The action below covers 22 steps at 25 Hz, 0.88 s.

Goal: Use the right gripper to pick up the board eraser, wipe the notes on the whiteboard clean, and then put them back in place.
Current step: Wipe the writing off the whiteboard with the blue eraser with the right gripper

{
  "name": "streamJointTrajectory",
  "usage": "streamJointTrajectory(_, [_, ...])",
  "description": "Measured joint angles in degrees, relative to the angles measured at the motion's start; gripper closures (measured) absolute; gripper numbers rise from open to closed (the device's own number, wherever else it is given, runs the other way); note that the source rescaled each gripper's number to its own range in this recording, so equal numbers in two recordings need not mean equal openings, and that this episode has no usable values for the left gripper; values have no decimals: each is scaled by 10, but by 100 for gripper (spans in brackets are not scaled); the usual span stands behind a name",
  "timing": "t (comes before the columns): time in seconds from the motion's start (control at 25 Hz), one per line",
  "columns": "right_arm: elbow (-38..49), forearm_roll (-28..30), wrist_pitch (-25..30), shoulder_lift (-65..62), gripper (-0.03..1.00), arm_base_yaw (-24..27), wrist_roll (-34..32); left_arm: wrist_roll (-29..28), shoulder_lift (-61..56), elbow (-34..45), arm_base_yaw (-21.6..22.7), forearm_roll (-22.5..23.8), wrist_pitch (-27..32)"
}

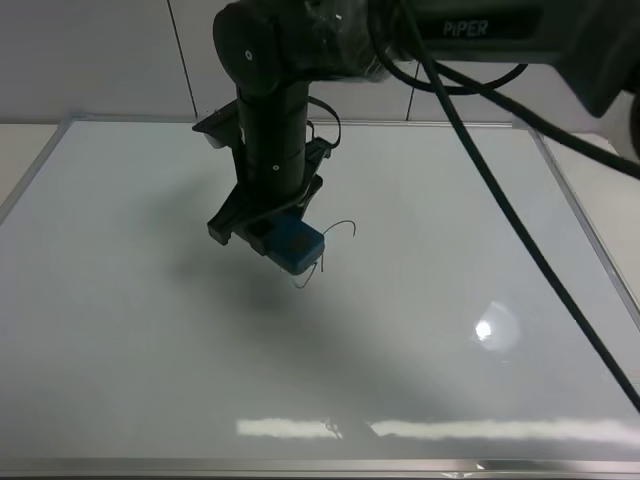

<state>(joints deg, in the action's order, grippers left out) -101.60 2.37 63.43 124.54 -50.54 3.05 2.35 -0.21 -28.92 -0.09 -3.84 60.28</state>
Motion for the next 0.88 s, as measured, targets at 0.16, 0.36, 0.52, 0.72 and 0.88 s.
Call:
streamJointTrajectory(0.16, [0, -2, -8, 17, 92, -7, -2, 0, 0, 0, 0, 0, 0])
streamJointTrajectory(0.36, [0, -2, -12, 36, 92, -13, -20, 0, 0, 0, 0, 0, 0])
streamJointTrajectory(0.52, [0, -1, -24, 58, 92, -13, -30, 0, 0, 0, 0, 0, 0])
streamJointTrajectory(0.72, [0, 0, -38, 64, 92, -13, -38, 0, 0, 0, 0, 0, 0])
streamJointTrajectory(0.88, [0, 7, -41, 79, 92, -13, -49, 0, 0, 0, 0, 0, 0])
